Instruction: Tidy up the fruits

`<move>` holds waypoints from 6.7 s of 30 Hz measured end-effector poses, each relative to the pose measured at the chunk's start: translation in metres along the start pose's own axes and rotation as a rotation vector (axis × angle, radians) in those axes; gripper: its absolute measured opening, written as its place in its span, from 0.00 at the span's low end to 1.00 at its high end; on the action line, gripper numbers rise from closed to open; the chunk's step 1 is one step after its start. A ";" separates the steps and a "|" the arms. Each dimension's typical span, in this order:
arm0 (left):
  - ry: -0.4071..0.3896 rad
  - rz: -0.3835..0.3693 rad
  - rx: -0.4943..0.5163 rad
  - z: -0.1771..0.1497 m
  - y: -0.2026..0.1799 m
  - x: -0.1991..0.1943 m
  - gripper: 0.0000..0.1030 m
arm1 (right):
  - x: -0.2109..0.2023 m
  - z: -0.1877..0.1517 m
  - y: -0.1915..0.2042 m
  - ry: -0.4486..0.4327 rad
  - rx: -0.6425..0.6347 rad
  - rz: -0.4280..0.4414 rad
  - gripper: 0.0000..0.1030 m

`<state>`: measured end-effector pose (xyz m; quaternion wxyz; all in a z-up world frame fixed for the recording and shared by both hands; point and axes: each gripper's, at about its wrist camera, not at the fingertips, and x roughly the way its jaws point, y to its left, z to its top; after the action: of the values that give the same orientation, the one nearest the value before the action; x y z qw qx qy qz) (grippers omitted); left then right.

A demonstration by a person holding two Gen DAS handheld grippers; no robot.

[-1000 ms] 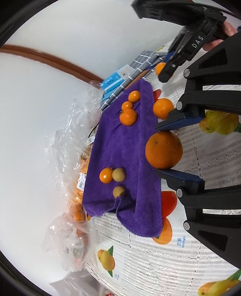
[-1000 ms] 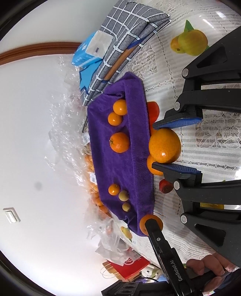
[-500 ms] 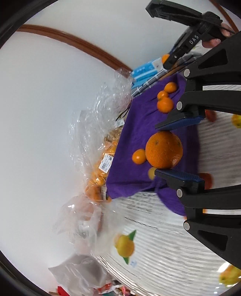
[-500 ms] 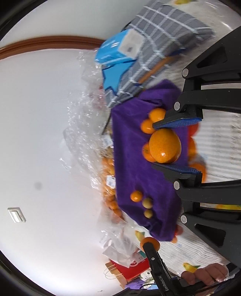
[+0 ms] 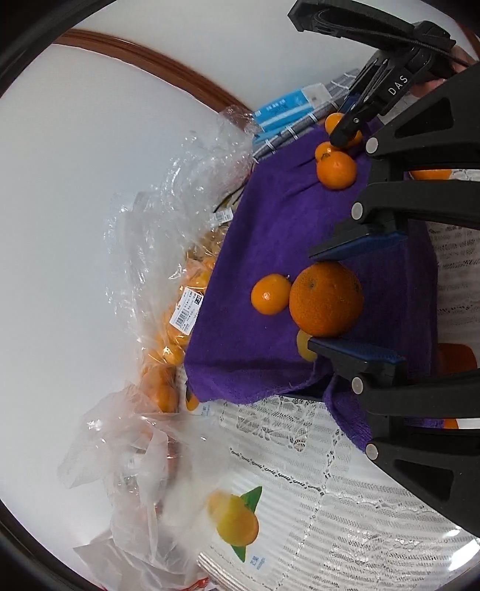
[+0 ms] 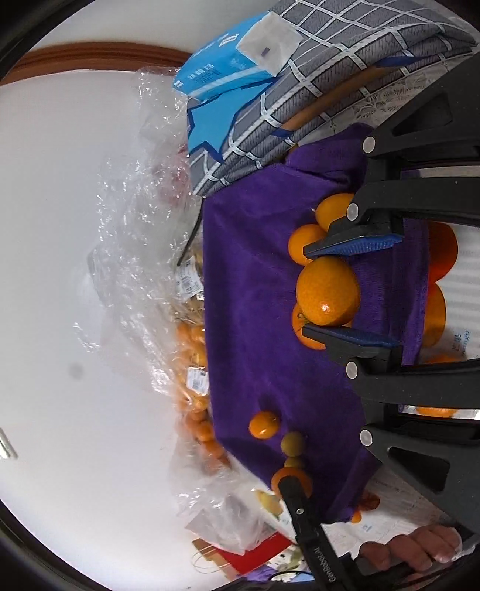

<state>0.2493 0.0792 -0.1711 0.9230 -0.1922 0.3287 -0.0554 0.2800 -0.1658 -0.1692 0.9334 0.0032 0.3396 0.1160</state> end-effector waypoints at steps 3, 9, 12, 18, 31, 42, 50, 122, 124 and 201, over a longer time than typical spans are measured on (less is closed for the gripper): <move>0.003 0.002 0.011 0.000 -0.003 0.002 0.38 | 0.005 -0.001 -0.003 0.017 0.009 0.006 0.34; 0.023 0.027 0.032 -0.001 -0.006 0.008 0.38 | 0.008 -0.002 -0.009 0.035 0.037 0.018 0.34; 0.026 0.039 0.044 -0.002 -0.007 0.009 0.38 | 0.006 -0.002 -0.007 0.033 0.025 0.002 0.34; 0.033 0.037 0.055 -0.001 -0.007 0.010 0.40 | -0.008 -0.012 -0.005 0.016 0.024 -0.011 0.41; 0.001 0.007 0.030 0.001 -0.001 0.000 0.50 | -0.032 -0.043 0.012 0.080 0.119 0.185 0.47; -0.016 0.001 0.013 0.001 0.004 -0.006 0.51 | -0.024 -0.054 0.034 0.144 0.053 0.187 0.47; -0.023 0.013 0.035 -0.001 0.000 -0.008 0.51 | -0.014 -0.055 0.037 0.188 0.041 0.190 0.40; 0.073 -0.061 0.106 0.024 -0.048 0.011 0.22 | -0.035 0.028 -0.041 -0.059 0.150 0.042 0.39; 0.071 -0.068 0.072 0.022 -0.045 0.024 0.22 | -0.016 0.039 -0.041 -0.047 0.129 0.034 0.39; -0.117 0.213 0.242 -0.064 -0.113 -0.202 0.95 | -0.252 -0.069 0.019 -0.048 0.072 -0.193 0.94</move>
<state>0.0544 0.0012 -0.0543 0.9577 -0.0463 0.2837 0.0150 0.0452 -0.2074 -0.0613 0.9474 0.0070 0.3198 0.0131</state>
